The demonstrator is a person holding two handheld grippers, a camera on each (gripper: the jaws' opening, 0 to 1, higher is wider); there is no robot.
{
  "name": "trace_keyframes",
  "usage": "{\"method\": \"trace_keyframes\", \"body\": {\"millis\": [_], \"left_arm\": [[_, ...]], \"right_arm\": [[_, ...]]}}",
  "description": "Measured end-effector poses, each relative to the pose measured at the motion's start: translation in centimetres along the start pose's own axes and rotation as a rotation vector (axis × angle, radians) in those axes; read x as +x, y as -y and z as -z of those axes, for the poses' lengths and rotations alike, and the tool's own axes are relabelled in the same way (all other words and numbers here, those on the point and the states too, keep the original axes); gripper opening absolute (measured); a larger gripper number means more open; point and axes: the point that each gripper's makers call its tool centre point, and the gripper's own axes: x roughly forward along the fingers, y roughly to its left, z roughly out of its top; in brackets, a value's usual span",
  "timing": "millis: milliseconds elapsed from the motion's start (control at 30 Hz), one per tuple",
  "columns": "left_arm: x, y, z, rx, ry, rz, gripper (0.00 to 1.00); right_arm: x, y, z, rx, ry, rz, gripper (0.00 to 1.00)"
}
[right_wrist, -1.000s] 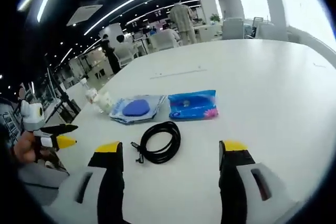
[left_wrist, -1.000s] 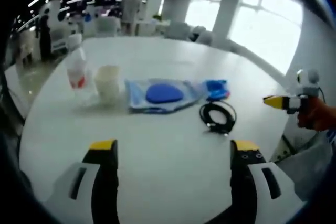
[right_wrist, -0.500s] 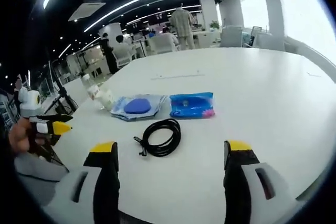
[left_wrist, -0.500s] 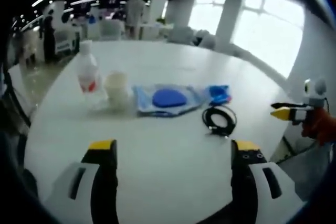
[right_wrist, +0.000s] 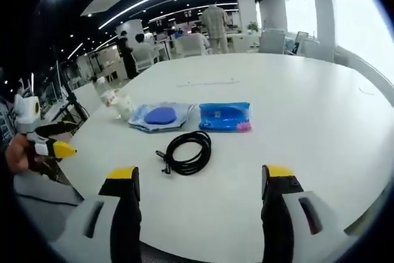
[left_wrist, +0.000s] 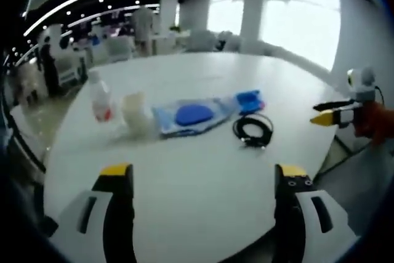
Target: Arrange the tabletop items into an orderly group along one side of the table until the central work area is clear of visible clutter.
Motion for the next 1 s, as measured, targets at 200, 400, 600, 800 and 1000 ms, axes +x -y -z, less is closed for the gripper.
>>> {"method": "trace_keyframes", "body": {"millis": [200, 400, 600, 800, 1000], "left_arm": [[-0.1, -0.7, -0.2, -0.037, 0.012, -0.017, 0.92], [-0.3, -0.7, -0.8, -0.029, 0.034, -0.024, 0.92], [-0.3, -0.9, -0.8, -0.043, 0.039, -0.026, 0.92], [-0.3, -0.8, -0.8, -0.043, 0.038, -0.026, 0.92], [-0.3, -0.8, -0.9, -0.042, 0.04, -0.024, 0.92]], "right_arm": [[0.2, -0.7, 0.5, -0.045, -0.026, -0.023, 0.8], [0.0, 0.4, 0.6, 0.007, -0.024, 0.001, 0.78], [-0.1, 0.8, 0.9, 0.038, -0.031, 0.013, 0.77], [0.0, 0.5, 1.1, 0.033, -0.041, 0.002, 0.75], [-0.1, 0.6, 1.2, 0.052, -0.042, 0.003, 0.73]]}}
